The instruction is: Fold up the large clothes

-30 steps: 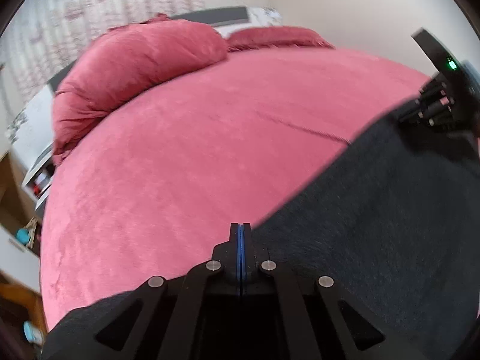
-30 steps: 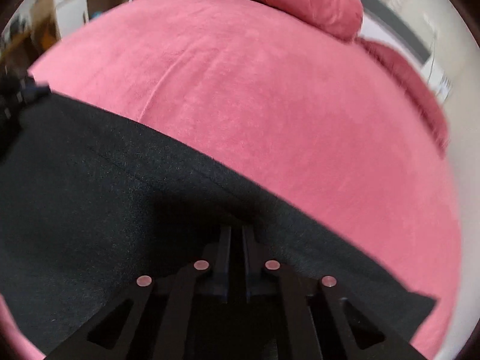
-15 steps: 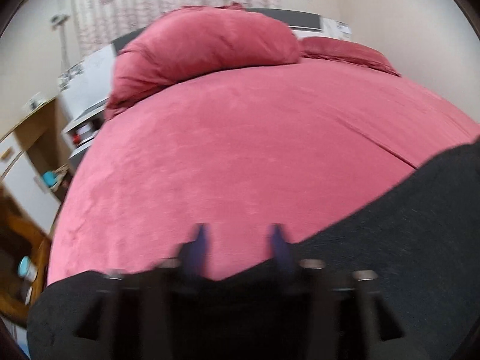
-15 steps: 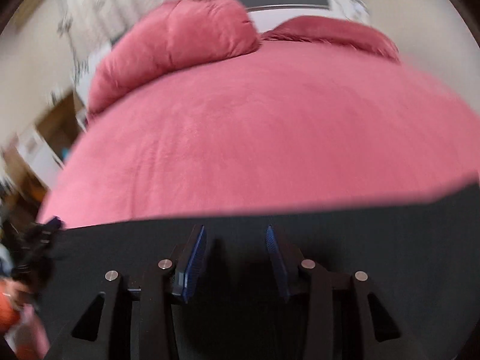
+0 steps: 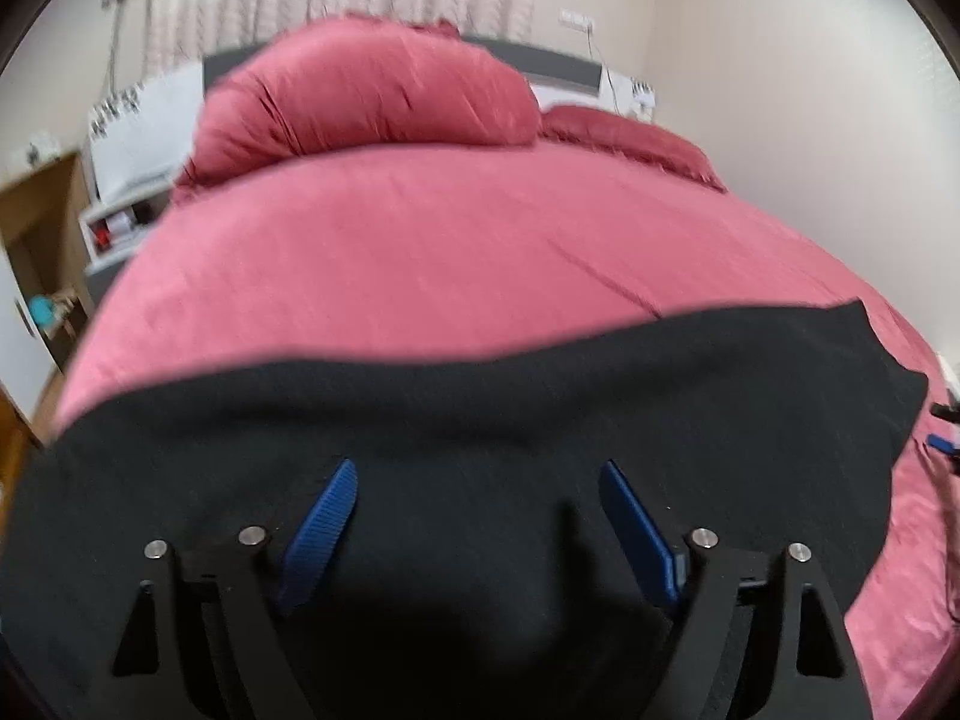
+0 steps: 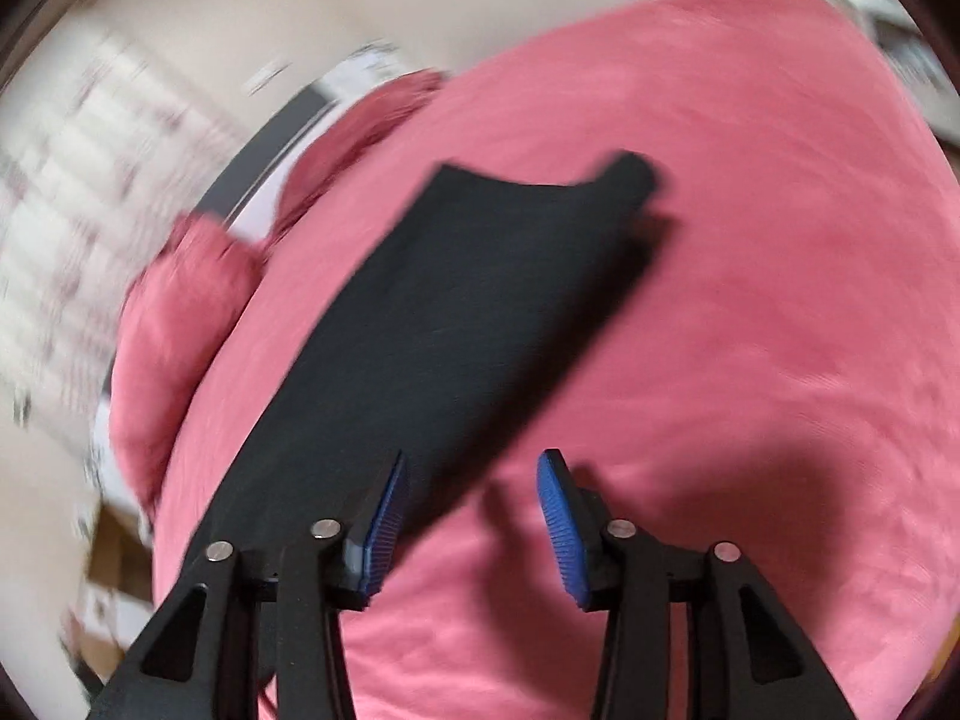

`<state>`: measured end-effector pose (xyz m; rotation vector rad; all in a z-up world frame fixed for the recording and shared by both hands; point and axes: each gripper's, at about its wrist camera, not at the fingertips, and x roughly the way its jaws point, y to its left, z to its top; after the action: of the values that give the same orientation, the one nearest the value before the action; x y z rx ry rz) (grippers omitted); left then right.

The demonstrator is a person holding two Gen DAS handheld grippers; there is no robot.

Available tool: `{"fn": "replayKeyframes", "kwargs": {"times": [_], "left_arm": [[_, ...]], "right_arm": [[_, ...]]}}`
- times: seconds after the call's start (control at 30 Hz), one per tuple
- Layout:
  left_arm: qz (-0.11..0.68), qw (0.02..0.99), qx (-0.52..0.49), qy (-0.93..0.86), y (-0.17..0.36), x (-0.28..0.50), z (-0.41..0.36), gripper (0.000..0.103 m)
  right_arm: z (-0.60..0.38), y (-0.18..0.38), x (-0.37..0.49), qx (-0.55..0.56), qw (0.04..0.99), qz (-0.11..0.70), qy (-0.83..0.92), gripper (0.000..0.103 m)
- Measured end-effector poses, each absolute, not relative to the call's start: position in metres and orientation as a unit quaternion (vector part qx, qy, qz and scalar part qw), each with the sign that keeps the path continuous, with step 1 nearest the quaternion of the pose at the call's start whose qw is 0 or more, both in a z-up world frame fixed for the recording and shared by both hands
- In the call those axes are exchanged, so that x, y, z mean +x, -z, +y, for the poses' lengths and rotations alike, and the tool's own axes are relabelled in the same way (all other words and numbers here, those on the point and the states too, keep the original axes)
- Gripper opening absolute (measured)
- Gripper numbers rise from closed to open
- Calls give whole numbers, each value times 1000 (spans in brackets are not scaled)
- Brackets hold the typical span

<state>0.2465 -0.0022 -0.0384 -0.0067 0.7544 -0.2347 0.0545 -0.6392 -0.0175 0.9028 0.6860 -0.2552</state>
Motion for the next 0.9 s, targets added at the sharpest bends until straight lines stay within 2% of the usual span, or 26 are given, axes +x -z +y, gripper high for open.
{"fn": "replayKeyframes", "kwargs": {"times": [0.03,0.07,0.1,0.13,0.2,0.47,0.67,0.7,0.73,0.77,0.9], "left_arm": [[377,920,-3,109,44,246,-4,84],[384,918,3,101,52,245,-7,85],[373,923,18,98,55,241,-11,88],[366,925,30,101,57,239,-15,97],[367,923,48,102,61,238,-23,103],[367,923,33,110,64,240,-20,103],[368,922,22,116,65,238,-18,103],[369,922,22,117,65,238,-18,103],[370,921,22,117,64,238,-18,103],[371,921,21,118,63,239,-17,103],[381,915,31,129,57,241,-15,103]], "right_arm": [[-647,20,55,439,827,327,128,65],[-657,27,53,459,817,323,134,65],[-664,31,51,474,813,313,127,65],[-669,37,55,487,812,300,120,65],[-674,40,63,497,812,283,115,65],[-686,47,133,481,833,253,104,65],[-685,58,178,512,827,202,119,65],[-685,58,177,516,825,197,117,56],[-687,59,177,528,821,193,105,19],[-693,60,180,551,807,194,83,12],[-708,33,175,562,810,152,66,9]]}}
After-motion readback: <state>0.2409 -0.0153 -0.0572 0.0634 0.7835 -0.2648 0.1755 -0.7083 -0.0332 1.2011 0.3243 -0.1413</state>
